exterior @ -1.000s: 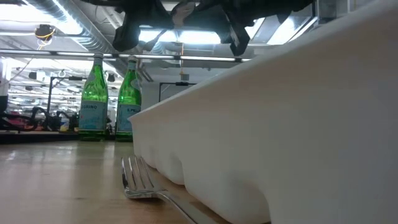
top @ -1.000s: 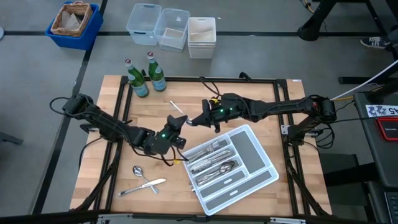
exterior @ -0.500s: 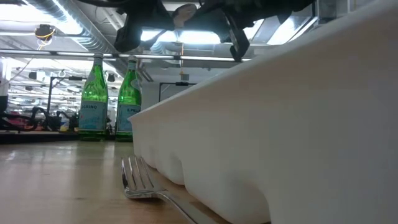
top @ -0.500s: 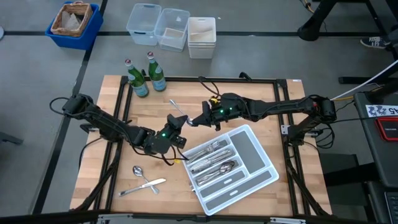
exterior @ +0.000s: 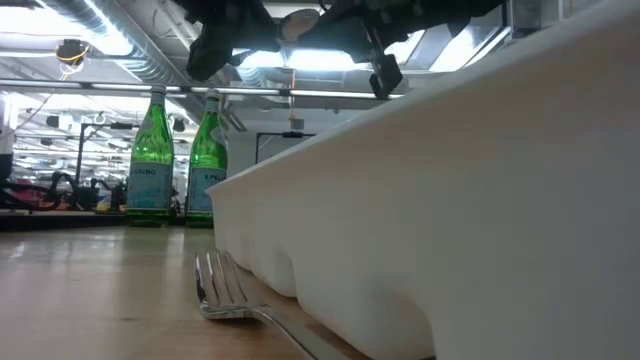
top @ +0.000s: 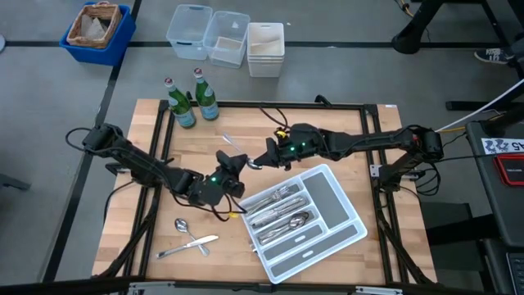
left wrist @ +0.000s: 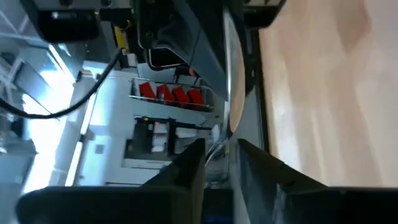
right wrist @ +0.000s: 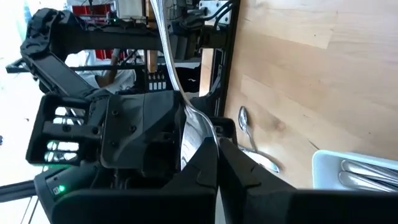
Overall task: Sort silverware
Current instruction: Put the silver spoon into the white silverware tray
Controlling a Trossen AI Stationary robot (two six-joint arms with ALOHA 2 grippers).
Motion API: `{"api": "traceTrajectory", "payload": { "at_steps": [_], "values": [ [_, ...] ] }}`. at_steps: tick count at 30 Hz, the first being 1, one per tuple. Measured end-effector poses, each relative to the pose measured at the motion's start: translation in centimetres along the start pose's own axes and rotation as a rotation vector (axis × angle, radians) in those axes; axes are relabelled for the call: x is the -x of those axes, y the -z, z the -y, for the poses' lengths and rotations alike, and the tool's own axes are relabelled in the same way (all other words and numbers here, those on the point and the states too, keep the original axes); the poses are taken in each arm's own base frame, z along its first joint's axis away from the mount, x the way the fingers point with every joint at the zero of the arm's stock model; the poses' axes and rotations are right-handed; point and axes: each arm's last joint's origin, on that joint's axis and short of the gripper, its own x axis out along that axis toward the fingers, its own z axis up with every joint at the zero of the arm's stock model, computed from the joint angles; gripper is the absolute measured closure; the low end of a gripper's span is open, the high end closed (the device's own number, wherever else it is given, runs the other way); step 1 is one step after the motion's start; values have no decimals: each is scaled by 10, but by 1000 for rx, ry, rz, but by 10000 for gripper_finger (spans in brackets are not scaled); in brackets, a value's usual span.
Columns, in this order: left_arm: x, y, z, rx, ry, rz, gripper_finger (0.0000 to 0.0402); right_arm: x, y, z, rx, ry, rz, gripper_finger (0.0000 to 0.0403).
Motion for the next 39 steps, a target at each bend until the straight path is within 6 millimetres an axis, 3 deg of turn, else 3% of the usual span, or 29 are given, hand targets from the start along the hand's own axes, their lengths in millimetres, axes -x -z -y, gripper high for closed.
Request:
{"api": "traceTrajectory", "payload": {
  "at_steps": [7, 15, 19, 23, 32, 35, 39],
  "values": [
    [11, -4, 2, 144, 9, 35, 318, 0, 0, 0, 44, 0, 2, 401],
    [20, -7, 4, 153, 4, 49, 318, 0, 0, 0, 64, 0, -1, 401],
    [32, -9, 5, 166, -17, 47, 318, 0, 1, 0, 91, -4, -36, 401],
    [48, -10, 8, 300, -42, 44, 323, 0, 3, -1, 182, -16, -93, 402],
    [82, 0, 26, 550, -32, 84, 325, 4, 13, 3, 382, -77, -442, 402],
    [89, 2, 30, 630, -14, 103, 325, 7, 19, 15, 454, -43, -594, 402],
    [94, 6, 33, 710, 3, 115, 325, 14, 36, 41, 524, 155, -734, 402]
  ]
}}
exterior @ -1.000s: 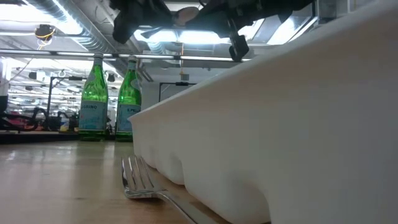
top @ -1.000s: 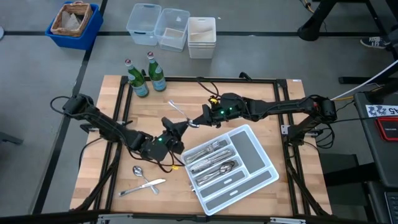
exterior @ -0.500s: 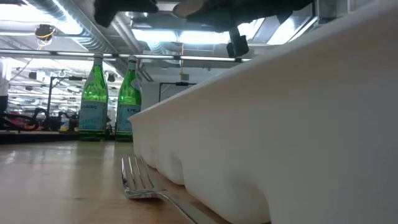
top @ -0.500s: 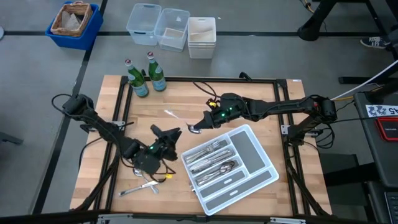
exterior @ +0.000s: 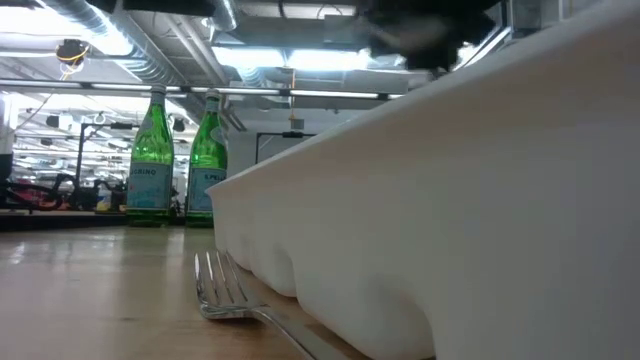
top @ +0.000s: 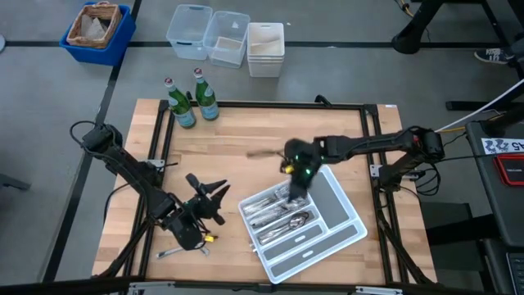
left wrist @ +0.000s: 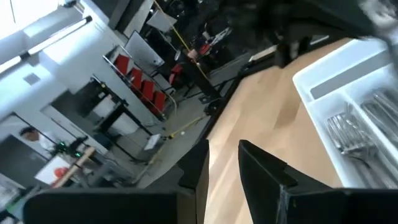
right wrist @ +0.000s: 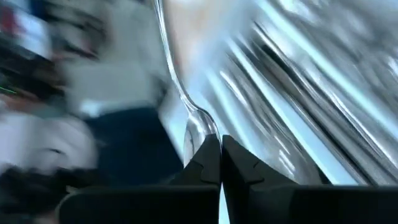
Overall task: Sort silverware
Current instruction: Put the silver spoon into the white silverware tray
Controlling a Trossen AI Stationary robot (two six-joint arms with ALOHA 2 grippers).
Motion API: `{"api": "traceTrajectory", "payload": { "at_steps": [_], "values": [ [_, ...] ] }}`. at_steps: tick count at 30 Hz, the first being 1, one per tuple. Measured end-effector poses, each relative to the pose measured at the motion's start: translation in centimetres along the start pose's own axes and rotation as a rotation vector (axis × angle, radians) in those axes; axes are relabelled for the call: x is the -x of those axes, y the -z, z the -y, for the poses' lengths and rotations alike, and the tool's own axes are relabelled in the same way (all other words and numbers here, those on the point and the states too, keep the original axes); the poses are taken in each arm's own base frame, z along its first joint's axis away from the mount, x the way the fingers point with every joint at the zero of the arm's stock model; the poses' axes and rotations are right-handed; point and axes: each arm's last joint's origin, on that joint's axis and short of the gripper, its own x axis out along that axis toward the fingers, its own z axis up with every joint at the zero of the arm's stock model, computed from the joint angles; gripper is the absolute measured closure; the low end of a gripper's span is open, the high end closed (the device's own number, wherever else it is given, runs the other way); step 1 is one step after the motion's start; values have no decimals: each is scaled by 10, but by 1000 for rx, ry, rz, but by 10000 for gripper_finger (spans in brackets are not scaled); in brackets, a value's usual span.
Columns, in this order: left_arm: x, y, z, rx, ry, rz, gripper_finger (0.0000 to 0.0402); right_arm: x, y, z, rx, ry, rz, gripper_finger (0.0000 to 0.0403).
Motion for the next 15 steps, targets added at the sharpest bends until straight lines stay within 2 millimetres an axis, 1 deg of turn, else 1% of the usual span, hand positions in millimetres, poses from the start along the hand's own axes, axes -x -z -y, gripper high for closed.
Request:
{"api": "traceTrajectory", "payload": {
  "at_steps": [4, 8, 12, 15],
  "values": [
    [2, 5, -1, 50, 4, -3, 325, -9, 29, 9, 8, 245, -144, 400],
    [0, 9, -2, 82, -3, -14, 325, -17, 46, 8, 86, 428, -191, 398],
    [-4, 13, -4, 109, -14, -27, 325, -31, 55, 3, 161, 511, -205, 401],
    [-7, 14, -5, 124, -18, -37, 325, -43, 62, -1, 202, 511, -226, 400]
  ]
}}
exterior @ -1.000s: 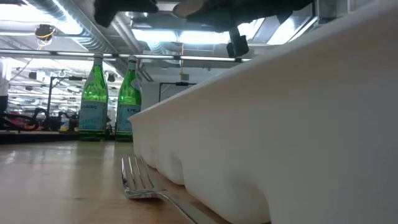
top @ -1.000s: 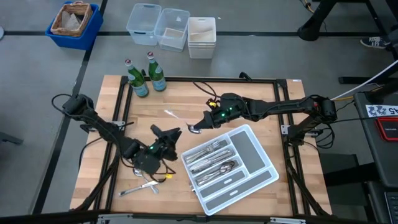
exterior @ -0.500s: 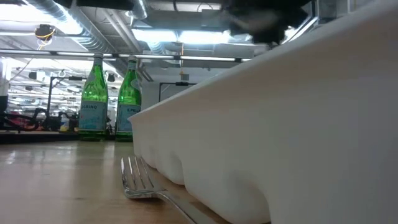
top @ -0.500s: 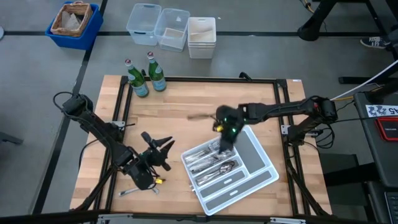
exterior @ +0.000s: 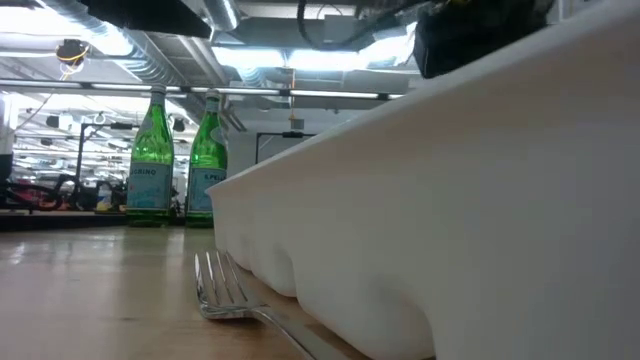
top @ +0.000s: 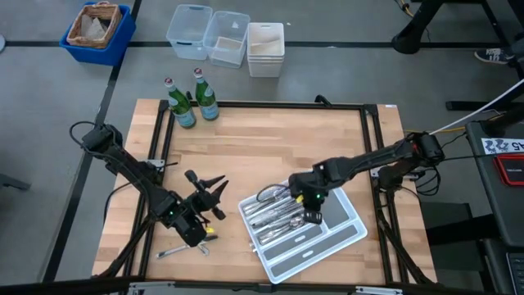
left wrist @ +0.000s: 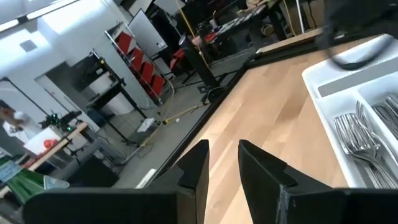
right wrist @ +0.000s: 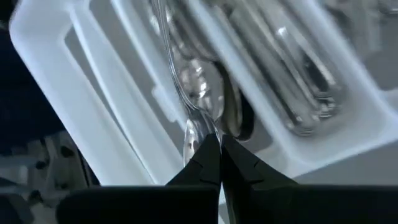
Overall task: Sort silverware
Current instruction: Put the silver spoon into the white silverware tray, then put the silver fork into the white silverware tray
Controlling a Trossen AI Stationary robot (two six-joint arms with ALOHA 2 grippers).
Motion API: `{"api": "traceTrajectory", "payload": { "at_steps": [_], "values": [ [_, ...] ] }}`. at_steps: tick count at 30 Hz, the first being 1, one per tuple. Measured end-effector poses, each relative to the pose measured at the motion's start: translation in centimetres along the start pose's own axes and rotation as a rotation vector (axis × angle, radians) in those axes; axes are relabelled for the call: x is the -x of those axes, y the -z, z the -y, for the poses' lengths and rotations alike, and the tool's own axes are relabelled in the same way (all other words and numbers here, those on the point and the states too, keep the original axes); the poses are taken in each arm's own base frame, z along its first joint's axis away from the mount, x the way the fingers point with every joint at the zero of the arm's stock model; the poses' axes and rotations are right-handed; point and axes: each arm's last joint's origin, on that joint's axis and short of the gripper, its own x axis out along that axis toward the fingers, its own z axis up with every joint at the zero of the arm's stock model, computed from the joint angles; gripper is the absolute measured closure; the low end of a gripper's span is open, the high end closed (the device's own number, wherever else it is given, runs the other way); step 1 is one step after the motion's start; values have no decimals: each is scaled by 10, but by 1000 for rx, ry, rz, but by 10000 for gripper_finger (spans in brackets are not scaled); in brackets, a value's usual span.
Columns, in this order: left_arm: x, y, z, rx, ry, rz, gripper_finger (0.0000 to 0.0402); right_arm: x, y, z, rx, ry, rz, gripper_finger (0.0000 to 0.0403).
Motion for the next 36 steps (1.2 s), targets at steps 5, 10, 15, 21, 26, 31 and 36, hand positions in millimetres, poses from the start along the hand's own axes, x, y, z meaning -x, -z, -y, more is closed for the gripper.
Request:
{"api": "traceTrajectory", "payload": {
  "at_steps": [5, 10, 15, 21, 26, 31, 36],
  "values": [
    [-3, 0, 0, 41, 0, -11, 325, -16, 3, -12, 74, 21, -21, 401],
    [-5, 0, 0, 73, 22, -30, 325, -36, -3, -13, 87, 29, -22, 400],
    [-5, 0, 1, 113, 33, -36, 325, -49, -9, -10, 88, 40, -19, 399],
    [-5, 1, 3, 215, 92, -76, 325, -52, -13, -10, 127, 54, 28, 398],
    [-4, 2, 6, 318, 177, -141, 325, -52, -13, -10, 123, 54, 28, 379],
    [-3, -1, 11, 433, 280, -202, 325, -52, -13, -10, 121, 59, 29, 324],
    [-2, -8, 15, 518, 374, -230, 325, -52, -13, -10, 121, 54, 27, 282]
  ]
}}
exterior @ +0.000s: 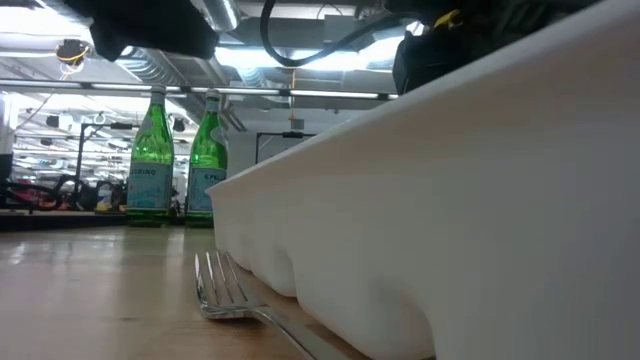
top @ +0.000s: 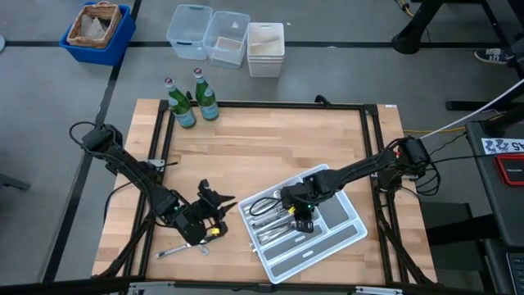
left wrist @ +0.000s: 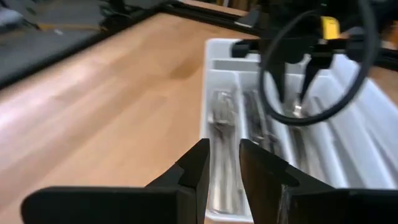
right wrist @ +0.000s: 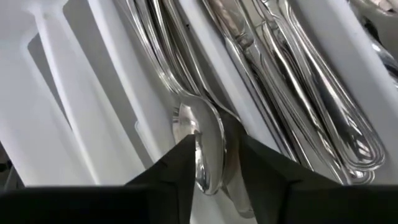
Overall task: Sort silverware
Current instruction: Put the silver fork into the white silverware tray
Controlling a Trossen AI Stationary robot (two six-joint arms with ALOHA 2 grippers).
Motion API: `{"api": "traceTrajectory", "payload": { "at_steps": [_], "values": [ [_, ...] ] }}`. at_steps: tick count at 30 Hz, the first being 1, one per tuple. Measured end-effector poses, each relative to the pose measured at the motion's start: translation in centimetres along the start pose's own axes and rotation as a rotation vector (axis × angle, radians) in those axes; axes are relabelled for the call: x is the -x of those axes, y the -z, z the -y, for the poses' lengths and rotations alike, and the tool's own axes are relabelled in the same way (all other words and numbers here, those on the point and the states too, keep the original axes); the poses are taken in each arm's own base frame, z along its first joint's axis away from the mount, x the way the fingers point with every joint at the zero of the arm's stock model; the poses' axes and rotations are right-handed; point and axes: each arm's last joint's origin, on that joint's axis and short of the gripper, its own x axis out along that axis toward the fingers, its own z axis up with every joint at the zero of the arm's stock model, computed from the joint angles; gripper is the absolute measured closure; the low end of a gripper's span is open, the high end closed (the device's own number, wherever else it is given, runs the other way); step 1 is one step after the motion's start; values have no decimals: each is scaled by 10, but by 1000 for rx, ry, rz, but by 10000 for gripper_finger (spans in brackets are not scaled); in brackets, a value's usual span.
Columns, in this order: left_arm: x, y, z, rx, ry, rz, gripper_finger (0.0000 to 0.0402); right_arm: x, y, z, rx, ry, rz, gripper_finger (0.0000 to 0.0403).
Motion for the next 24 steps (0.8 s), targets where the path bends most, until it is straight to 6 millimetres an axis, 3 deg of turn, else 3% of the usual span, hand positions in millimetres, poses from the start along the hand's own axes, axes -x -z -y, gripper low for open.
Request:
{"api": "traceTrajectory", "payload": {
  "at_steps": [6, 12, 24],
  "values": [
    [-2, -4, 7, 0, 116, -49, 325, 0, 0, -1, 0, -32, -13, 272],
    [-21, -18, 12, -47, 338, -109, 325, 4, 0, -3, -6, -51, -41, 272],
    [-68, -11, 19, -141, 704, -225, 322, 60, -24, -28, 123, 9, -54, 271]
  ]
}}
